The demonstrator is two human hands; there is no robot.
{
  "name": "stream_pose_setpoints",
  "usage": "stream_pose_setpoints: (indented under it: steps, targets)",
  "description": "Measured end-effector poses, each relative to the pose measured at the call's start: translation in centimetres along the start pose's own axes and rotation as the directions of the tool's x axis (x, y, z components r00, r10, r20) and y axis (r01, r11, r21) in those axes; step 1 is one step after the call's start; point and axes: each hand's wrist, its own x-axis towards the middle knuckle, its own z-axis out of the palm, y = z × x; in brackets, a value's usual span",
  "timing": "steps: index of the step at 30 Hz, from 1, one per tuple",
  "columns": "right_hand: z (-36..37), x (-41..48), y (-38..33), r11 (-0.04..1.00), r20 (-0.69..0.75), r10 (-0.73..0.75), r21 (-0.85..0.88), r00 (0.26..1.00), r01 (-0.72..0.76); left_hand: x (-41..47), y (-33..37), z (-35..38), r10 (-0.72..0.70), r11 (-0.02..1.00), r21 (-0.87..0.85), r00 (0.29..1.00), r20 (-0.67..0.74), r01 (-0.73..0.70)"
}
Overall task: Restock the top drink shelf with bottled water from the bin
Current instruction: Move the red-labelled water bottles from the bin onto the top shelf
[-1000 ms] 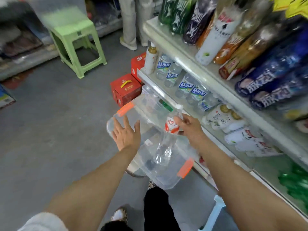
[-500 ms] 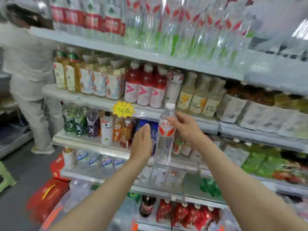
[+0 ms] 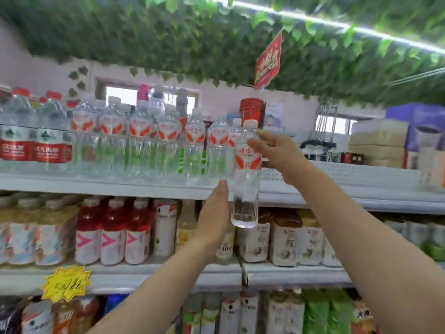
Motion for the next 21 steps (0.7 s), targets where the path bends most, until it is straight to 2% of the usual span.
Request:
stream_pose_setpoints:
  steps: [7,11,17,21]
  targets:
    - [-4.4,8.3,0.5,0.996,-0.015,-0.094,-0.009,0.995,0.094,7.5,0.0,4.2,0.078,0.993,0.085,0.997,-0.012,-0.077]
    - [-4.1,12.3,3.2,0.994,0.030,-0.106,0.025,0.994,0.105,10.3,-0.4,5.7,0.113,0.984,0.139,0.994,0.000,-0.112]
    - [-3.0,16.4,7.3,0.989,0.081,-0.111,0.105,0.990,0.102,13.4,-1.5,6.3,0.071,0.974,0.219,0.997,-0.027,-0.063]
    - [-2.6,17.9,8.8,0.984,0.125,-0.146,0.122,0.981,0.131,14.2,-1.8,6.7,0.095,0.967,0.242,0.995,-0.037,-0.084]
